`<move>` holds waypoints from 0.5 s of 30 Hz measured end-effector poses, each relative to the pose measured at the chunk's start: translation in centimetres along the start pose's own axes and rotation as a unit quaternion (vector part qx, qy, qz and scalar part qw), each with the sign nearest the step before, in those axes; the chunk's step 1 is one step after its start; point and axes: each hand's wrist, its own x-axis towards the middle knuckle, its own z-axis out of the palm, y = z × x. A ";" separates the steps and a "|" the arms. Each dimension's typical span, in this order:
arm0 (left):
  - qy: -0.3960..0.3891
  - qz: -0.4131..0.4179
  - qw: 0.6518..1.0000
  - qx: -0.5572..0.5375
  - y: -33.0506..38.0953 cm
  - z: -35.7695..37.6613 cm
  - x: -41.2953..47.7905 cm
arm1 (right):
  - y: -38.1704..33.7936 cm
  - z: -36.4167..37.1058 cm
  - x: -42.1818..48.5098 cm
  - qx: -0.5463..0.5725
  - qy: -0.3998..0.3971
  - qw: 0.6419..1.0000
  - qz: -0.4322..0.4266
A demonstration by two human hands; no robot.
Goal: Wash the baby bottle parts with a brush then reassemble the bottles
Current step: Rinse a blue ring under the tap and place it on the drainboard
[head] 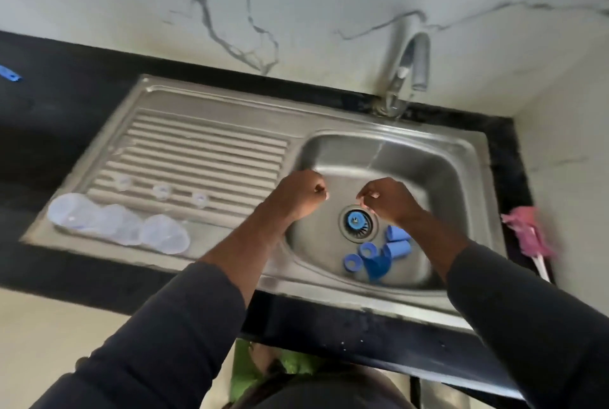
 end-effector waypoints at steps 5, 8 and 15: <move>-0.028 -0.018 0.999 0.010 2.8 4.3 1.4 | 6.2 -1.2 -1.4 0.021 0.003 0.999 0.039; -0.043 -0.030 0.999 0.009 4.1 6.4 2.1 | 8.8 -1.2 -1.3 0.012 -0.024 0.999 0.045; -0.053 -0.064 0.996 0.017 4.3 8.9 3.1 | 10.5 1.2 -0.6 -0.049 -0.104 0.993 0.021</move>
